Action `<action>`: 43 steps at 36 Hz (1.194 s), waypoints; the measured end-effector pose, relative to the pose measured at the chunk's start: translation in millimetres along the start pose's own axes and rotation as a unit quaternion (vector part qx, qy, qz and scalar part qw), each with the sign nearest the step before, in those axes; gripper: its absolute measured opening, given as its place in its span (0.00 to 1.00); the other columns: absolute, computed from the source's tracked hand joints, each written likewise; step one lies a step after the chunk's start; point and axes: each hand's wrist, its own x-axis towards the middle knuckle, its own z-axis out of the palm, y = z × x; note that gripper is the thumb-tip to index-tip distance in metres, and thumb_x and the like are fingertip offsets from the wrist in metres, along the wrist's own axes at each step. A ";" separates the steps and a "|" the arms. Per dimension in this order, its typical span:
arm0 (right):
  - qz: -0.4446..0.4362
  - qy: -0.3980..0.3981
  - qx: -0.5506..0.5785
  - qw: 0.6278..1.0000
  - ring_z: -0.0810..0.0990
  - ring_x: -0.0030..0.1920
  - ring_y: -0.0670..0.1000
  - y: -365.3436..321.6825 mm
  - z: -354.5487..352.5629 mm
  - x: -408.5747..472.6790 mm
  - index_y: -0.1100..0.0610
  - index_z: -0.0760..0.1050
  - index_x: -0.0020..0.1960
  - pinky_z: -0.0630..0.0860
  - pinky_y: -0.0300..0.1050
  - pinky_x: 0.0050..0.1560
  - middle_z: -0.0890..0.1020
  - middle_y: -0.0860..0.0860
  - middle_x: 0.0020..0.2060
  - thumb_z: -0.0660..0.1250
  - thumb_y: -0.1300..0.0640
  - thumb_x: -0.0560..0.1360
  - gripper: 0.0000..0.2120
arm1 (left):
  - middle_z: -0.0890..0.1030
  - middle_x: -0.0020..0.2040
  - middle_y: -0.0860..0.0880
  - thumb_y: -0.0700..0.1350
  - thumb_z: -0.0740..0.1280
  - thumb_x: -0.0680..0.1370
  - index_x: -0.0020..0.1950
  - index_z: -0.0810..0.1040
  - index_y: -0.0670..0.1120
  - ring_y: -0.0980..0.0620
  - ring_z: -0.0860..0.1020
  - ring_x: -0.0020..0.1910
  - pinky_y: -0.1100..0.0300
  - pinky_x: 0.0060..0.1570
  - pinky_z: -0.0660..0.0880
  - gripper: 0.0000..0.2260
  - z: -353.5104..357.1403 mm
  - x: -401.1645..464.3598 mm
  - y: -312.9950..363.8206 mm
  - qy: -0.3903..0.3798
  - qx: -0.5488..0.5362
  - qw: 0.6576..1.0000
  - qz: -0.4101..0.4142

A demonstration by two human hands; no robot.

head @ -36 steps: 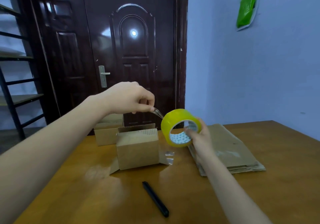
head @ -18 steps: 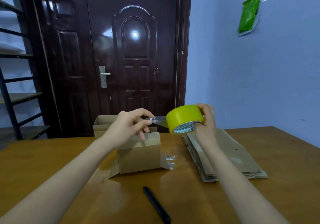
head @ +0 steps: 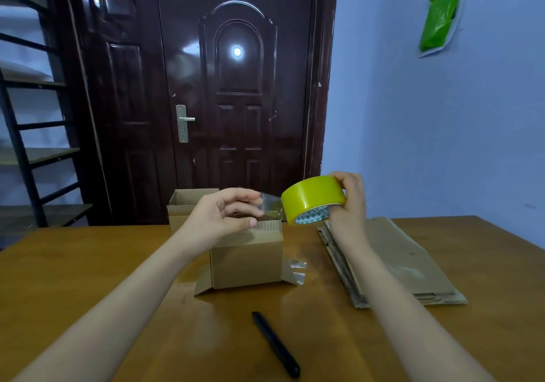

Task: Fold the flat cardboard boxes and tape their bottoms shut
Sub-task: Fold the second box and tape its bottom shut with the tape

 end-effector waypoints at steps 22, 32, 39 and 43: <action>-0.018 -0.112 -0.042 0.993 0.71 0.50 0.49 -14.4 9.0 15.7 0.52 0.67 0.54 0.67 0.33 0.40 0.73 0.50 0.50 0.57 0.74 0.68 0.22 | 0.83 0.39 0.43 0.36 0.68 0.76 0.54 0.78 0.45 0.51 0.84 0.36 0.61 0.38 0.82 0.08 10.3 30.0 10.4 0.242 -0.174 0.945 -0.133; -0.096 -0.195 -0.319 0.922 0.72 0.52 0.53 -14.2 10.3 46.2 0.59 0.66 0.63 0.71 0.44 0.41 0.72 0.55 0.55 0.62 0.71 0.72 0.21 | 0.83 0.36 0.42 0.33 0.68 0.75 0.59 0.76 0.45 0.48 0.83 0.36 0.58 0.39 0.81 0.14 -9.6 46.8 12.5 0.233 0.005 0.969 -0.088; -0.270 -0.197 -0.543 0.771 0.73 0.27 0.57 22.1 -14.7 60.9 0.61 0.74 0.39 0.63 0.42 0.27 0.73 0.56 0.29 0.71 0.75 0.42 0.26 | 0.84 0.36 0.43 0.36 0.70 0.75 0.63 0.73 0.45 0.48 0.84 0.37 0.56 0.42 0.81 0.18 -29.7 47.9 19.6 0.221 0.057 0.972 -0.052; -0.229 -0.149 -0.493 0.826 0.75 0.30 0.58 27.1 -22.5 61.6 0.60 0.74 0.40 0.70 0.46 0.32 0.75 0.55 0.31 0.70 0.76 0.46 0.24 | 0.84 0.37 0.45 0.40 0.70 0.75 0.62 0.73 0.42 0.50 0.84 0.40 0.53 0.47 0.81 0.16 -27.1 48.2 10.4 0.221 0.090 0.968 -0.078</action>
